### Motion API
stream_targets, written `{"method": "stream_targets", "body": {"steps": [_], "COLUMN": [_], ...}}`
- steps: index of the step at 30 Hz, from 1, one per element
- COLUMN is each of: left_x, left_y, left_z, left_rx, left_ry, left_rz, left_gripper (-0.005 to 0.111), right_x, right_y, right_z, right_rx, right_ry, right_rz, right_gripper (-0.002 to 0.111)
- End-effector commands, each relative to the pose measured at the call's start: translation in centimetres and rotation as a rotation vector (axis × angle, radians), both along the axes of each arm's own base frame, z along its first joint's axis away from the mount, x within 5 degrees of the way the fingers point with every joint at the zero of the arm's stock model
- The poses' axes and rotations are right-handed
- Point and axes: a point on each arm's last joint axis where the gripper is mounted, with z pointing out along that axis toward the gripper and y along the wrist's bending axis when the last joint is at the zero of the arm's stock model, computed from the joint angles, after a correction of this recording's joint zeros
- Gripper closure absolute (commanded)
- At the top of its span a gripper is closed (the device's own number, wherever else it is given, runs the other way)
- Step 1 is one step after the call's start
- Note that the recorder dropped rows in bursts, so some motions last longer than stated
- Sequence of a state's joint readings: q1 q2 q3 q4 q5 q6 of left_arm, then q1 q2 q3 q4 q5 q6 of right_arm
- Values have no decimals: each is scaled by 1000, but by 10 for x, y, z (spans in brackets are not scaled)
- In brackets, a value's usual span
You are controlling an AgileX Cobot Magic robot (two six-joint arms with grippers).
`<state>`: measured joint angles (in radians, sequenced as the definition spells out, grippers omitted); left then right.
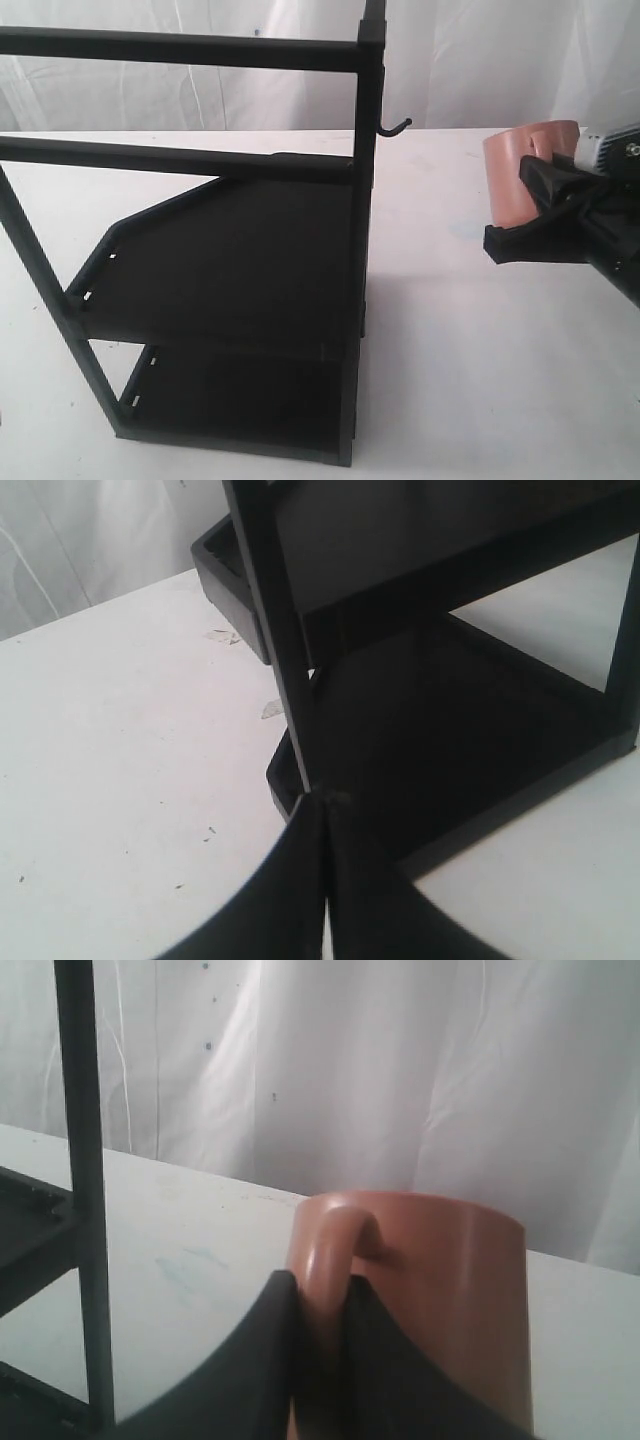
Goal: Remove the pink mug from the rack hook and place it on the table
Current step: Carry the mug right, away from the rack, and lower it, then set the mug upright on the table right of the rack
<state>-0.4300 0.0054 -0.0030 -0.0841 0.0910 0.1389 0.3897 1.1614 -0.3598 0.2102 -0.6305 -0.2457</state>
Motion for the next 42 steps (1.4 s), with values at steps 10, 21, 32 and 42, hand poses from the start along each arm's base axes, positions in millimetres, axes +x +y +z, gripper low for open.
{"method": "stream_targets", "body": {"steps": [10, 21, 32, 42], "left_x": [0, 0, 0, 0], "left_y": [0, 0, 0, 0], "left_z": [-1, -1, -1, -1], "left_rx": [-9, -9, -9, -9], "left_ry": [1, 1, 1, 1], "left_rz": [4, 4, 4, 4], "left_gripper": [107, 107, 107, 107], "right_x": [52, 99, 121, 120], "right_y": [0, 17, 13, 9], "right_z": [-63, -104, -147, -168], "right_rx": [9, -25, -2, -59], "right_ry": [-35, 4, 95, 218], "right_rz": [-117, -108, -43, 18], "right_gripper": [108, 108, 108, 108]}}
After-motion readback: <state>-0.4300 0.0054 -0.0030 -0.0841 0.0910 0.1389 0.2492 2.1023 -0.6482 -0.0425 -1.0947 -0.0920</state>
